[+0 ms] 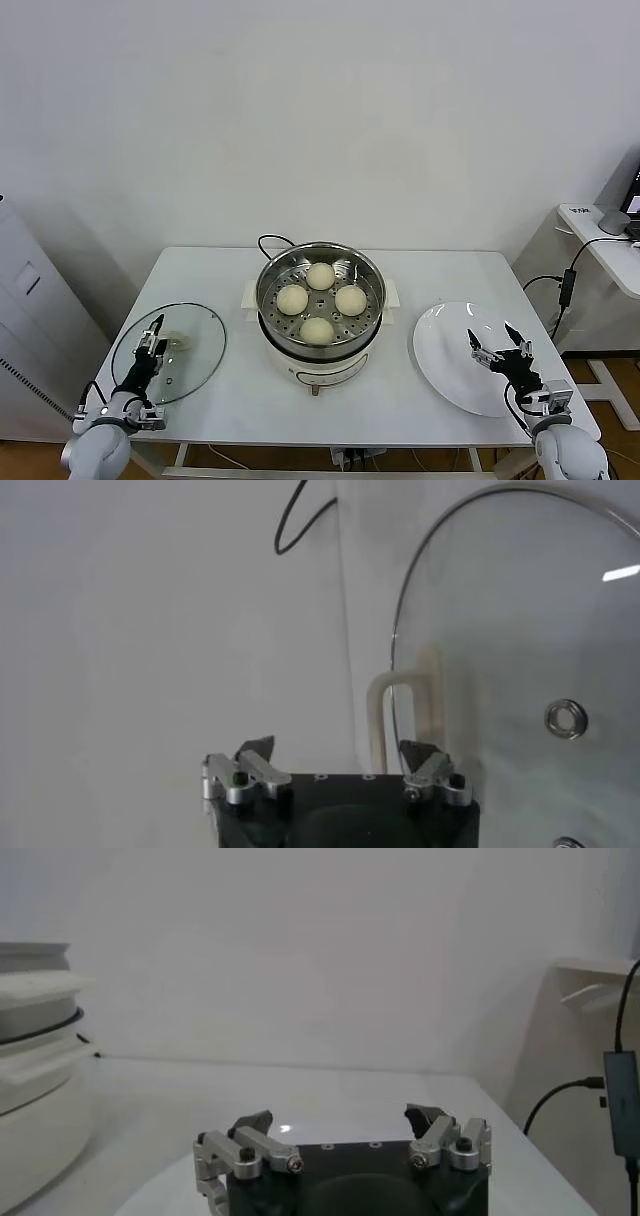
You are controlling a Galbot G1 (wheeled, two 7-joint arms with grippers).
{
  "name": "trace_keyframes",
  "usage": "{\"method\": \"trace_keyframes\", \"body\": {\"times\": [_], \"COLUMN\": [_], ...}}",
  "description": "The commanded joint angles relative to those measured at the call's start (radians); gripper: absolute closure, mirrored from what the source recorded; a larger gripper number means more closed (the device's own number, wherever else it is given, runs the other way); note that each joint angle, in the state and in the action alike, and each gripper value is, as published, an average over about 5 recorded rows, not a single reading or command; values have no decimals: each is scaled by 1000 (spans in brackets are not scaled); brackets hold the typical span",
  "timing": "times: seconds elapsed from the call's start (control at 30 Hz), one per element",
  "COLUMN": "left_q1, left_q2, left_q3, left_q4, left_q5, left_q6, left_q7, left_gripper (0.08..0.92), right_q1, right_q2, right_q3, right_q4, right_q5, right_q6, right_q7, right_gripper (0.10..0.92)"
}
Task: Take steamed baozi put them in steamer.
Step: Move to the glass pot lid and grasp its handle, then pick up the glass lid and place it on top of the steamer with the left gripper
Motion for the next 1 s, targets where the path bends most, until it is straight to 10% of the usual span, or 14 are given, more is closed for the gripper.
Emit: {"method": "trace_keyframes", "body": {"times": [0.03, 0.6, 1.0], "left_q1": [-11, 14, 23], "left_q2": [-6, 17, 155], "left_q3": [1, -29, -5], "left_q4": [12, -134, -403], "left_q5": [3, -84, -249], "left_q6": [-4, -24, 158], "left_q7": [-4, 9, 155], "left_gripper": [385, 869, 898], "right_q1": [1, 2, -4], "right_q2": [1, 0, -14], "right_q3": [2, 18, 26], "right_q4": [-2, -1, 23], "right_q5": [-1, -1, 8], "right_q6": [-2, -3, -8], "right_q7": [-1, -8, -12], "right_gripper": [203, 203, 203]}}
